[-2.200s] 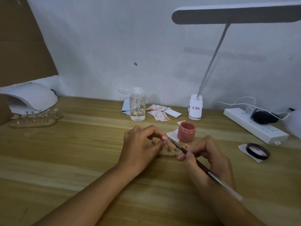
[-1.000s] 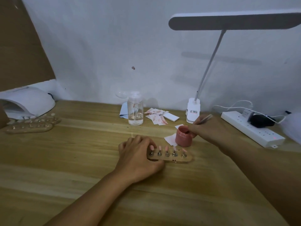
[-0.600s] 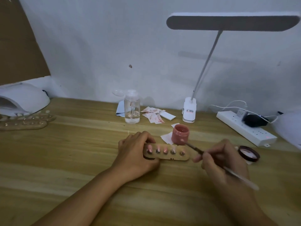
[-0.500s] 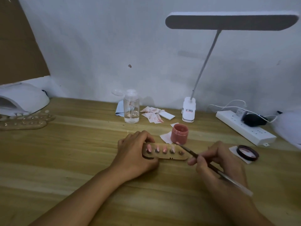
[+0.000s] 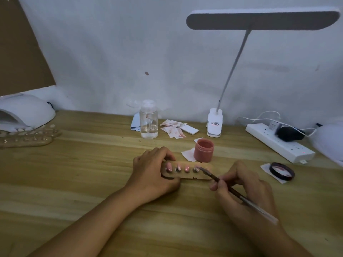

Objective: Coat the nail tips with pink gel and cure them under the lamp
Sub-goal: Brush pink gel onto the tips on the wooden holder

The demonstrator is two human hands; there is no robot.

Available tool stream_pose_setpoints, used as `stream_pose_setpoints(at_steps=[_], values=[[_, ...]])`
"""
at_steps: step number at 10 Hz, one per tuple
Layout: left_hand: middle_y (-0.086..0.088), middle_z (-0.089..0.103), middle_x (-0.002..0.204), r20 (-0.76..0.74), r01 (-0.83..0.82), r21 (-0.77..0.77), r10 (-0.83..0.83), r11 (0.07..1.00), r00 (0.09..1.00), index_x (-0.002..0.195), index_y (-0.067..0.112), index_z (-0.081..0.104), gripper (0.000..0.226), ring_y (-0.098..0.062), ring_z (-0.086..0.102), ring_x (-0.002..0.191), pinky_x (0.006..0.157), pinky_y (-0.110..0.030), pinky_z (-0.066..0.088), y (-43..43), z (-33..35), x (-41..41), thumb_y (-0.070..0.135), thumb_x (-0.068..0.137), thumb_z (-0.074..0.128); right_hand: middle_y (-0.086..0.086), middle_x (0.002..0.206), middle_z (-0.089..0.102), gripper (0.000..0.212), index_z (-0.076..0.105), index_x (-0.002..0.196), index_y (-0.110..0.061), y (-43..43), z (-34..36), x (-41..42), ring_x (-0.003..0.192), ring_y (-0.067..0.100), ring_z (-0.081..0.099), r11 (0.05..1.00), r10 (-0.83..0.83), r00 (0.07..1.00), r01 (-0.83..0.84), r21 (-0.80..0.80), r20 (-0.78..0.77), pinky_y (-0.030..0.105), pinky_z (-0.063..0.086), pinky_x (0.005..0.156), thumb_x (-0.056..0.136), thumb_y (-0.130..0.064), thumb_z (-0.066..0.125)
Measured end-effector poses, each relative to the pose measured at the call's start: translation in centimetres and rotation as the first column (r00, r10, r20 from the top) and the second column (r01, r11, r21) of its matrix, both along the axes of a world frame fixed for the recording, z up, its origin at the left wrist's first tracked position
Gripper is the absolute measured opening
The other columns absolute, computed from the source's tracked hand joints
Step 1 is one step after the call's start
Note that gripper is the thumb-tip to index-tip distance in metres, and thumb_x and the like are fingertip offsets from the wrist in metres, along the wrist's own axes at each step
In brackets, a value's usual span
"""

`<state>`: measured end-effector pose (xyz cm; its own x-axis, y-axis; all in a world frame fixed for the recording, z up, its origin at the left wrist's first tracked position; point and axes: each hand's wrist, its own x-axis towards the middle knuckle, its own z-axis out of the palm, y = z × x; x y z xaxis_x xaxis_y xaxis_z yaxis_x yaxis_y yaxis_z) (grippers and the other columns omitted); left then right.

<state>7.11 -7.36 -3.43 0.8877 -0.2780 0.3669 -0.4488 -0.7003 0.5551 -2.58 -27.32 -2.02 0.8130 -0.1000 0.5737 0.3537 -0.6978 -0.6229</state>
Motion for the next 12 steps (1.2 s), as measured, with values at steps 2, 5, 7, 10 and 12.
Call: stream_pose_setpoints(at_steps=[2, 5, 7, 10, 12], values=[[0.02, 0.057, 0.096, 0.009, -0.003, -0.004, 0.003, 1.0, 1.0, 0.094, 0.04, 0.051, 0.037, -0.001, 0.049, 0.097, 0.094, -0.031, 0.03, -0.01, -0.06, -0.04, 0.041, 0.067, 0.076, -0.016, 0.078, 0.069, 0.015, 0.054, 0.093, -0.039, 0.31, 0.43, -0.38, 0.083, 0.014, 0.067, 0.997, 0.001, 0.991, -0.012, 0.077, 0.135, 0.043, 0.054, 0.073, 0.078, -0.035, 0.055], [0.019, 0.057, 0.096, 0.029, 0.0, -0.003, 0.0, 1.0, 1.0, 0.095, 0.038, 0.053, 0.036, -0.002, 0.05, 0.096, 0.093, -0.031, 0.029, -0.05, 0.04, -0.14, 0.04, 0.067, 0.076, -0.014, 0.077, 0.061, 0.012, 0.059, 0.074, -0.021, 0.22, -0.17, -0.35, 0.082, 0.007, 0.061, 0.998, -0.017, 0.996, 0.022, -0.05, 0.092, 0.034, 0.052, 0.073, 0.073, -0.02, 0.071], [0.019, 0.058, 0.097, 0.026, 0.01, -0.004, -0.01, 1.0, 1.0, 0.094, 0.04, 0.051, 0.037, -0.001, 0.049, 0.096, 0.092, -0.03, 0.029, 0.02, -0.04, -0.07, 0.042, 0.066, 0.076, -0.014, 0.078, 0.062, 0.02, 0.059, 0.076, -0.023, 0.08, -0.23, -0.16, 0.088, 0.005, 0.058, 0.998, -0.002, 1.0, 0.003, -0.059, 0.014, 0.032, 0.048, 0.081, 0.071, -0.013, 0.076], [0.02, 0.057, 0.096, 0.027, 0.008, 0.003, -0.009, 1.0, 1.0, 0.094, 0.039, 0.051, 0.038, 0.0, 0.049, 0.095, 0.092, -0.03, 0.029, 0.03, -0.09, -0.01, 0.042, 0.066, 0.077, -0.02, 0.075, 0.068, 0.01, 0.062, 0.072, -0.021, 0.13, 0.45, -0.06, 0.079, 0.007, 0.066, 0.997, 0.001, 1.0, -0.004, 0.081, 0.031, 0.044, 0.053, 0.078, 0.079, -0.027, 0.064], [0.019, 0.057, 0.096, 0.026, 0.009, -0.007, -0.008, 1.0, 1.0, 0.094, 0.039, 0.052, 0.038, -0.001, 0.05, 0.095, 0.094, -0.031, 0.03, 0.06, -0.05, -0.13, 0.041, 0.066, 0.078, 0.0, 0.07, 0.068, 0.016, 0.058, 0.072, -0.017, -0.22, 0.17, 0.03, 0.077, 0.016, 0.067, 0.997, 0.008, 1.0, -0.007, 0.073, -0.008, 0.048, 0.053, 0.078, 0.08, -0.03, 0.063]])
